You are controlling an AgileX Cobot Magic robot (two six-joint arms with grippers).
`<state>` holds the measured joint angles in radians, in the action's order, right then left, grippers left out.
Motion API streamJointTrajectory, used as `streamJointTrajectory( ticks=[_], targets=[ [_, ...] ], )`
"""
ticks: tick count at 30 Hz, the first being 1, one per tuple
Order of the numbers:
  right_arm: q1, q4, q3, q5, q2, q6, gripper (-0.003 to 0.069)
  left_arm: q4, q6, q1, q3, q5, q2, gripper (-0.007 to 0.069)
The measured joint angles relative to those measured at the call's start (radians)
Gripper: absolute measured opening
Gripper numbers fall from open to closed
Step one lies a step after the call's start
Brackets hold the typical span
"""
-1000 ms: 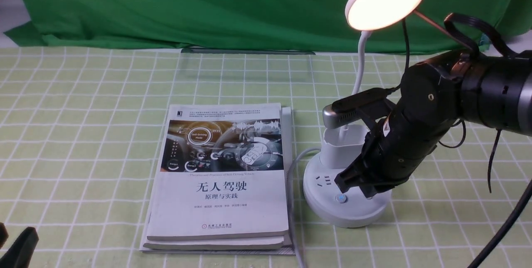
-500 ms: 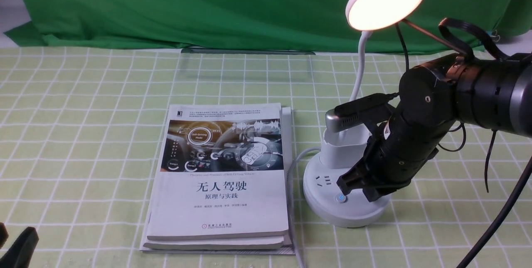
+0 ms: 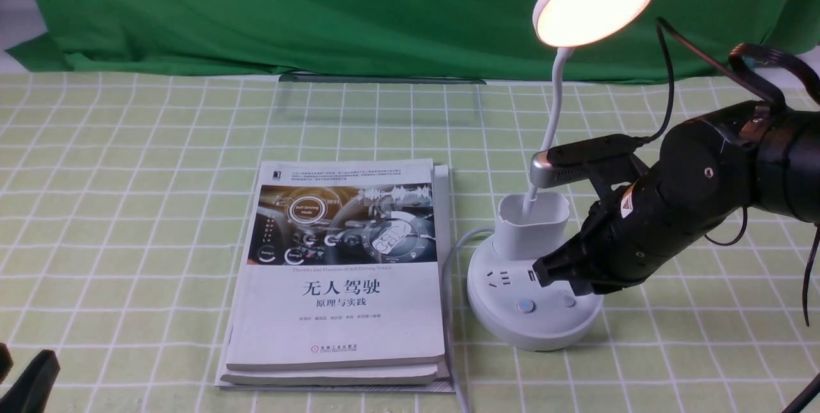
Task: Turn off the desk lamp on the green coffee tablecloth by hand.
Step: 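Press the power button on the lamp base to turn the lamp off with the right gripper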
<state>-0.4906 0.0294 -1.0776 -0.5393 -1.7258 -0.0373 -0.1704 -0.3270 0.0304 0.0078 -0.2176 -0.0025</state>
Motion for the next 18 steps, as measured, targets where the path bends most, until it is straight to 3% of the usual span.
streamJointTrajectory(
  ticks=[18],
  targets=[
    [0.002, 0.024, -0.010, 0.052, -0.072, -0.002, 0.0043, 0.000, 0.000, 0.000, 0.000, 0.000, 0.000, 0.0242]
  ],
)
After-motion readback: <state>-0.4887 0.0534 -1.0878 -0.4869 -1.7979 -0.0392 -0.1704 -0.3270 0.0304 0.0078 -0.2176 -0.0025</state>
